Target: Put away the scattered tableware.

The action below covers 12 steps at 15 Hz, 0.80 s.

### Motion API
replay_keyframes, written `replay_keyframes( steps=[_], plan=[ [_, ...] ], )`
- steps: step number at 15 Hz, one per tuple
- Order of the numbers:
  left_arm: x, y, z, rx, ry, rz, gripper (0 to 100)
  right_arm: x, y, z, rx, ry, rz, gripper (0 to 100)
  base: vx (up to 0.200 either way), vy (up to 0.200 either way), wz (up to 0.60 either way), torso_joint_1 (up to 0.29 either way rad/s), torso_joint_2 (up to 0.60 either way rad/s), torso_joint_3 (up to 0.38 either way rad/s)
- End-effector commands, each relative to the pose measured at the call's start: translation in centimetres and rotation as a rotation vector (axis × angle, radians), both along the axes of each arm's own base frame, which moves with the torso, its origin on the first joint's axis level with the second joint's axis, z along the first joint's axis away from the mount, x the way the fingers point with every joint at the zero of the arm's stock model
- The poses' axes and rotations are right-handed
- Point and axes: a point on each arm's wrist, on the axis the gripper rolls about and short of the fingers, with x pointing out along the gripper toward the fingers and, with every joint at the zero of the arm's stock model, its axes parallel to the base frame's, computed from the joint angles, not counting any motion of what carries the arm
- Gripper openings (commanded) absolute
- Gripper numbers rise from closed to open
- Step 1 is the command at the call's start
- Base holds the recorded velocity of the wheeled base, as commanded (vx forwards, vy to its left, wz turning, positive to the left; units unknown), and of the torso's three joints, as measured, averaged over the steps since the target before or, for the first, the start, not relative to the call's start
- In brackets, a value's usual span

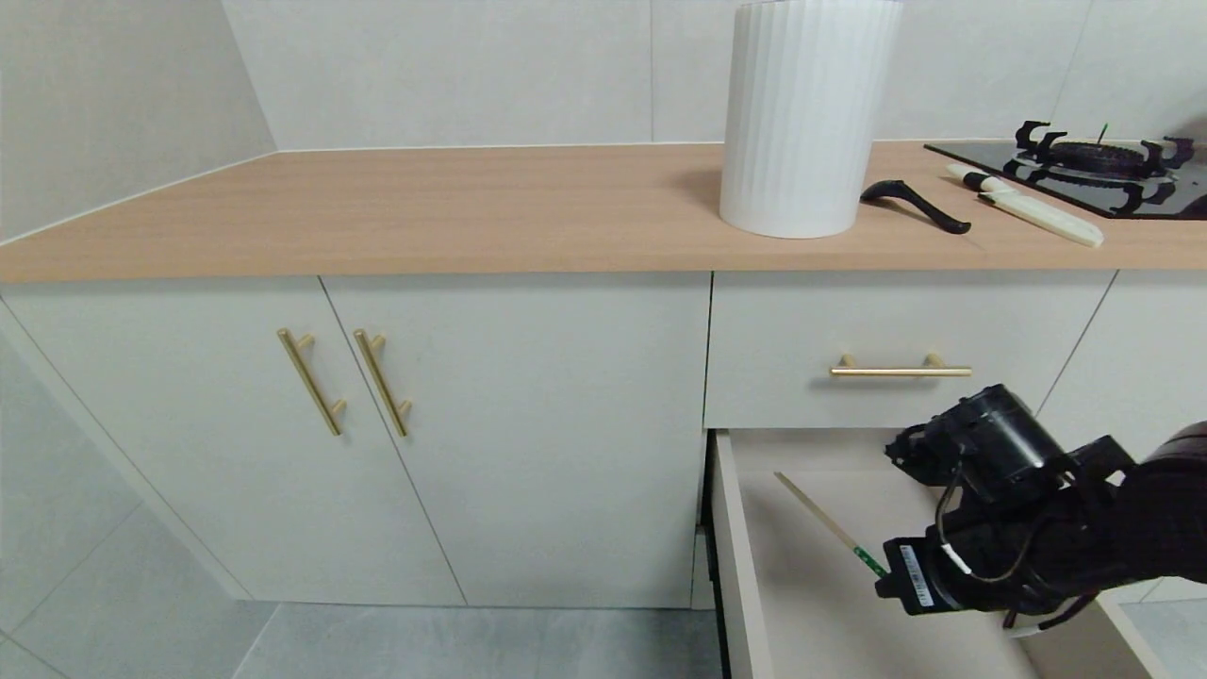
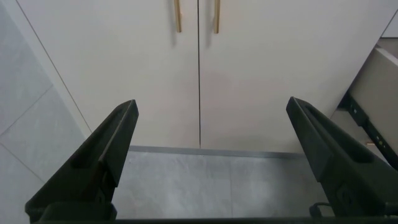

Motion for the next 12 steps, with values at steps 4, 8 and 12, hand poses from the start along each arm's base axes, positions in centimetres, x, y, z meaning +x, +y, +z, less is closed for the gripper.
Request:
replay_keyframes(
  steps=[4,8,12],
  plan=[
    [0.0,0.0,0.0,-0.001,0.0,0.002,100,3.4,1.9,-7.7,-0.07,0.089,-0.126,0,0.0,0.0,0.0,0.0,0.0,0.0],
    [0.0,0.0,0.0,-0.001,0.0,0.0,100,3.5,2.6,-10.1,-0.113,0.125,-0.115,0,0.0,0.0,0.0,0.0,0.0,0.0],
    [0.0,0.0,0.0,-0.001,0.0,0.002,100,4.0,2.8,-12.6,-0.122,0.095,-0.126,0,0.0,0.0,0.0,0.0,0.0,0.0]
  ],
)
